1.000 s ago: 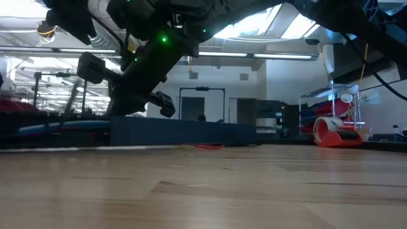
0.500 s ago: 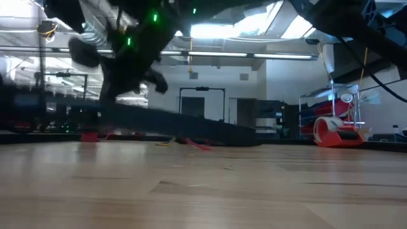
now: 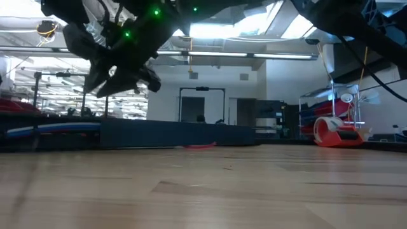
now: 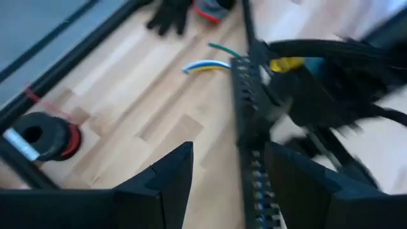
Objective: Ziptie cables
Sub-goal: Close the black cable duct lid
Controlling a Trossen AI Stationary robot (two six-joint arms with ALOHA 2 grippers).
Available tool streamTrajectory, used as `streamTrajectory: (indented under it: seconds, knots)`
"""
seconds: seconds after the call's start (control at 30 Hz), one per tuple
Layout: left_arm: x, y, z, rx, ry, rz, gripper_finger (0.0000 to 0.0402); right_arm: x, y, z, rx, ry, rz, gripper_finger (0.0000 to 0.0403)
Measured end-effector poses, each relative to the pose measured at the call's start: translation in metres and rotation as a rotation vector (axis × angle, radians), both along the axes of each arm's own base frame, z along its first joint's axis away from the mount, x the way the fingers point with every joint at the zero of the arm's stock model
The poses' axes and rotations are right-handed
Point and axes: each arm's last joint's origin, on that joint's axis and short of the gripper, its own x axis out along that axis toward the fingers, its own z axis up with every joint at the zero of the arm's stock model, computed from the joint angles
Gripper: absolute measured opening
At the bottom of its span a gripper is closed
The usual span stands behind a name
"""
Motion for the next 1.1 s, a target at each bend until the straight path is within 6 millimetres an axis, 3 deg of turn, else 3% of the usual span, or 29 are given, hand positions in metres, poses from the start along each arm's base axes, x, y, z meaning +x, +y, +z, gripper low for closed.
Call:
streamTrajectory:
  seconds: [0.3,0.53,0.87,1.1]
  knots:
    - [0.009,0.011,-0.002,0.069,-0.008,0.142,0.0189,0.009,0.020,0.019,-0.033,-0.153,0.247,0.0124]
    - [0.001,0.017,-0.005,0.119,0.091,0.139,0.0189,-0.011,0.018,0.069,-0.104,-0.134,0.237,0.0124]
    - [-0.028,0.018,0.008,0.057,0.007,0.032,0.0189,-0.067,0.011,0.126,-0.213,0.150,0.290,0.0124]
    - [-0.029,0.020,0.004,0.100,-0.017,0.032,0.0189,-0.097,-0.005,0.119,-0.236,0.476,0.353,0.0124]
